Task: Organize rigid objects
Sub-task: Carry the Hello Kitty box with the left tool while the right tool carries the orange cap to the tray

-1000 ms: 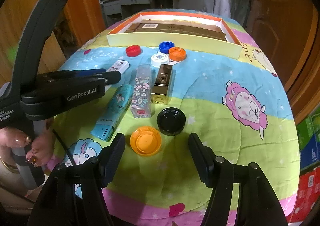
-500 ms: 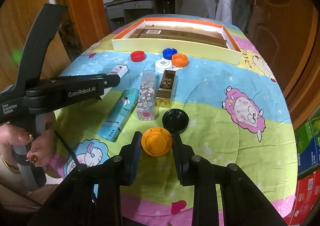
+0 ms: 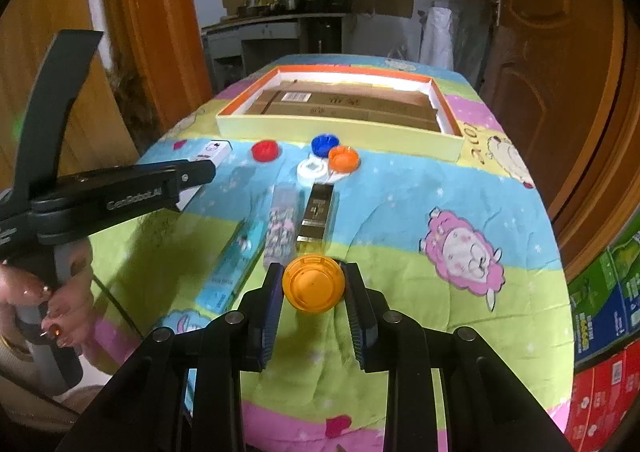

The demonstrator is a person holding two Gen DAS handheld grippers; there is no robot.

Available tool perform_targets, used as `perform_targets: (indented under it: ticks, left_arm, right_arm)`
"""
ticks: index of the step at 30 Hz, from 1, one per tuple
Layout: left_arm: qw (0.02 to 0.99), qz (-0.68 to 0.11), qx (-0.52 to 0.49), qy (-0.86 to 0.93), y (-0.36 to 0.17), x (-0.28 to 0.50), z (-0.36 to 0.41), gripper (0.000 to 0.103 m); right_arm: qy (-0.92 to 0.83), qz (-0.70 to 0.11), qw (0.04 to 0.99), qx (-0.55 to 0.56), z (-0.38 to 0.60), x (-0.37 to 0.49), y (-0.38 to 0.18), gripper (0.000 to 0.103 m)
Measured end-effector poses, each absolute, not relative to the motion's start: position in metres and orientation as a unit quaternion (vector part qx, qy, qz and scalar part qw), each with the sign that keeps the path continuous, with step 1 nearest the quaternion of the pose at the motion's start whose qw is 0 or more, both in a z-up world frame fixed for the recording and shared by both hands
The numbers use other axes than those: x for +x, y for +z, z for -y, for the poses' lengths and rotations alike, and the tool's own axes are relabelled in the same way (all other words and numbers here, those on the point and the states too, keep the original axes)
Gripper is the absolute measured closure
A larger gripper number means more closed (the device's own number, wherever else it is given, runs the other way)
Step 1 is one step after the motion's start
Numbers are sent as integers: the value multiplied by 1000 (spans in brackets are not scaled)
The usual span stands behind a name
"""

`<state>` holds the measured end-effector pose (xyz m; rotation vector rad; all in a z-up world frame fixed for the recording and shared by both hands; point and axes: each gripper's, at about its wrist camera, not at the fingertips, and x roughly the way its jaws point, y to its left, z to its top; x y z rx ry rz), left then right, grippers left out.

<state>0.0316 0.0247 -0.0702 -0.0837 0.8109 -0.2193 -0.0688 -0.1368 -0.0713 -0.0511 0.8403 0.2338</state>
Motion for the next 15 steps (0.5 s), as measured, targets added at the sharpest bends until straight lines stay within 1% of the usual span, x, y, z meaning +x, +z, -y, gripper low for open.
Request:
perform_targets:
  ticks: [15]
  left_arm:
    - [917,-383,-37,-101,-41,61,-14,77]
  right_arm:
    - [103,-378,920,5,152,-27,-47,72]
